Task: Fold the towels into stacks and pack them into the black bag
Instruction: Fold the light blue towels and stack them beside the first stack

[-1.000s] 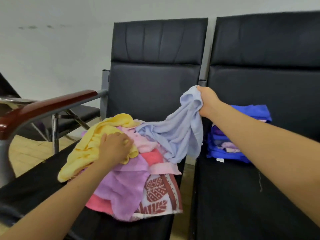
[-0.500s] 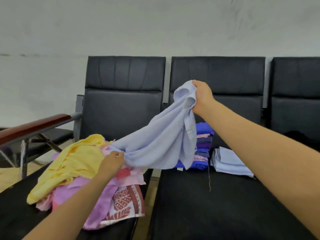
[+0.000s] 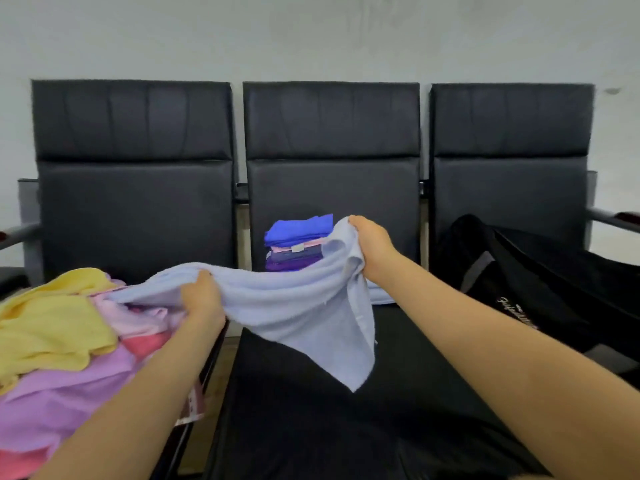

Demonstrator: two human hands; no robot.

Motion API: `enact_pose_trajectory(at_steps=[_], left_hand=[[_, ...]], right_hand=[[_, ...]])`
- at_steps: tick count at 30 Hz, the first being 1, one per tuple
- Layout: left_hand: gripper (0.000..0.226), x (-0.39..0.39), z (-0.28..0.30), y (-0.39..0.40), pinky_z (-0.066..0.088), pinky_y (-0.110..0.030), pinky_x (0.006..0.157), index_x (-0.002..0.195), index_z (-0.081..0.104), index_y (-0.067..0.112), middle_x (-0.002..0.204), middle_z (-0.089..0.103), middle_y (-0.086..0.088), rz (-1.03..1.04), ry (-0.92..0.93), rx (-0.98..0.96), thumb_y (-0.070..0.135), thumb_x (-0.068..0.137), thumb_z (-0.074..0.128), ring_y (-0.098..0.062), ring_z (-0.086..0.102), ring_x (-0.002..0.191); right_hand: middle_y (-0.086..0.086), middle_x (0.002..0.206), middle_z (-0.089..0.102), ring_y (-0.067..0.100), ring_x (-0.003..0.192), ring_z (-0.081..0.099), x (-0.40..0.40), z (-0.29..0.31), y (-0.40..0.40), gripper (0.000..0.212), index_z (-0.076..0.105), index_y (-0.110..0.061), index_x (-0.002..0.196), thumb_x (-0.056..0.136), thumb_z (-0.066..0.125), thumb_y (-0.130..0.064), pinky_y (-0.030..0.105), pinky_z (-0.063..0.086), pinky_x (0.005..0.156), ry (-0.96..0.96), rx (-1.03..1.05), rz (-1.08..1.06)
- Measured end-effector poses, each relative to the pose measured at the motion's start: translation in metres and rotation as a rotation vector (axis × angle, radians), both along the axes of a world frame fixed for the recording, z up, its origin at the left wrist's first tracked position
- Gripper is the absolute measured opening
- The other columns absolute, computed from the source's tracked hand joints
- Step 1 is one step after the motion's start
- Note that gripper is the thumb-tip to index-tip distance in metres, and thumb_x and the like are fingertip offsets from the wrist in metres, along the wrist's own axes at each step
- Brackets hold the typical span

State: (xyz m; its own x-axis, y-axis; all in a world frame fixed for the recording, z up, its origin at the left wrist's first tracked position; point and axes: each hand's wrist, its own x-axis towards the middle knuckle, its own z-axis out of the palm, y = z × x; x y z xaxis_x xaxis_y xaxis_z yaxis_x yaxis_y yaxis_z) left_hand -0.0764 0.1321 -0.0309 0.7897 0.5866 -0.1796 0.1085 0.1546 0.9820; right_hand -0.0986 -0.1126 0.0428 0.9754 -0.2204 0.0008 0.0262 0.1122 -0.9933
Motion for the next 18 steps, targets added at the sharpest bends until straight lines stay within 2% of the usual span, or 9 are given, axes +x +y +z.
enact_pose_trajectory(at_steps=[2, 4, 6, 8, 10, 12, 14, 15, 18], left_hand=[[0.048, -0.009, 0.015, -0.024, 0.044, -0.048, 0.097, 0.127, 0.049, -0.004, 0.130, 0.053, -0.025, -0.082, -0.054, 0.128, 0.035, 0.099, 0.042, -0.042, 0.052, 0.119], [0.046, -0.026, 0.034, -0.050, 0.047, -0.043, 0.092, 0.125, 0.050, -0.001, 0.126, 0.057, -0.022, -0.227, -0.171, 0.196, 0.036, 0.099, 0.046, -0.038, 0.056, 0.113], [0.047, -0.039, 0.047, -0.077, 0.049, -0.039, 0.090, 0.126, 0.052, 0.005, 0.123, 0.060, -0.015, -0.423, -0.267, 0.176, 0.040, 0.094, 0.053, -0.030, 0.060, 0.106], [0.057, -0.050, 0.050, -0.097, 0.048, -0.042, 0.098, 0.126, 0.056, 0.014, 0.124, 0.062, -0.008, -0.646, -0.269, 0.159, 0.051, 0.082, 0.060, -0.024, 0.060, 0.111], [0.035, -0.058, 0.046, -0.113, 0.046, -0.037, 0.100, 0.112, 0.064, 0.024, 0.115, 0.067, 0.000, -0.777, -0.264, 0.092, 0.047, 0.086, 0.058, -0.017, 0.061, 0.110], [0.026, -0.057, 0.027, -0.123, 0.045, -0.034, 0.101, 0.106, 0.065, 0.027, 0.112, 0.067, 0.003, -0.798, -0.250, 0.055, 0.043, 0.086, 0.060, -0.015, 0.060, 0.109], [0.058, -0.056, -0.001, -0.121, 0.043, -0.039, 0.105, 0.122, 0.062, 0.022, 0.123, 0.063, -0.003, -0.774, -0.181, 0.047, 0.050, 0.071, 0.062, -0.020, 0.058, 0.114], [0.064, -0.055, -0.016, -0.119, 0.043, -0.040, 0.105, 0.127, 0.059, 0.018, 0.125, 0.062, -0.006, -0.753, -0.142, 0.020, 0.047, 0.070, 0.061, -0.021, 0.058, 0.114], [0.045, -0.064, -0.059, -0.104, 0.046, -0.036, 0.095, 0.117, 0.065, 0.012, 0.117, 0.066, -0.010, -0.754, 0.039, 0.132, 0.029, 0.075, 0.059, -0.024, 0.061, 0.108]], right_hand=[[0.002, 0.080, 0.057, 0.015, 0.068, 0.054, 0.002, -0.013, -0.012, 0.017, 0.056, -0.018, 0.079, 0.094, 0.053, -0.025, 0.030, 0.046, 0.071, 0.037, -0.011, -0.018], [0.008, 0.088, 0.060, 0.022, 0.081, 0.058, 0.003, -0.025, -0.023, 0.018, 0.059, -0.011, 0.090, 0.091, 0.057, -0.030, 0.032, 0.046, 0.081, 0.099, -0.004, -0.036], [0.013, 0.098, 0.063, 0.029, 0.092, 0.061, 0.003, -0.036, -0.034, 0.033, 0.061, -0.010, 0.100, 0.084, 0.061, -0.038, 0.037, 0.048, 0.092, 0.161, -0.008, -0.043], [0.007, 0.094, 0.063, 0.023, 0.087, 0.060, 0.000, -0.046, -0.046, 0.022, 0.061, -0.016, 0.092, 0.085, 0.060, -0.038, 0.040, 0.047, 0.094, 0.113, -0.043, -0.021], [0.002, 0.087, 0.060, 0.020, 0.081, 0.057, -0.003, -0.059, -0.058, 0.015, 0.058, -0.021, 0.082, 0.087, 0.060, -0.035, 0.039, 0.048, 0.088, 0.090, -0.075, -0.037], [0.005, 0.085, 0.058, 0.021, 0.082, 0.056, -0.008, -0.075, -0.070, 0.018, 0.058, -0.015, 0.082, 0.081, 0.062, -0.032, 0.035, 0.046, 0.079, 0.139, -0.092, -0.122], [0.008, 0.087, 0.058, 0.020, 0.084, 0.055, -0.016, -0.096, -0.079, 0.018, 0.061, -0.012, 0.090, 0.086, 0.061, -0.030, 0.031, 0.043, 0.076, 0.148, -0.104, -0.115], [0.008, 0.087, 0.059, 0.020, 0.085, 0.055, -0.022, -0.109, -0.082, 0.018, 0.062, -0.011, 0.089, 0.090, 0.060, -0.029, 0.030, 0.042, 0.077, 0.153, -0.134, -0.082], [0.005, 0.084, 0.066, 0.016, 0.085, 0.055, -0.047, -0.141, -0.089, 0.031, 0.069, -0.008, 0.084, 0.094, 0.058, -0.035, 0.029, 0.043, 0.077, 0.206, -0.384, 0.095]])
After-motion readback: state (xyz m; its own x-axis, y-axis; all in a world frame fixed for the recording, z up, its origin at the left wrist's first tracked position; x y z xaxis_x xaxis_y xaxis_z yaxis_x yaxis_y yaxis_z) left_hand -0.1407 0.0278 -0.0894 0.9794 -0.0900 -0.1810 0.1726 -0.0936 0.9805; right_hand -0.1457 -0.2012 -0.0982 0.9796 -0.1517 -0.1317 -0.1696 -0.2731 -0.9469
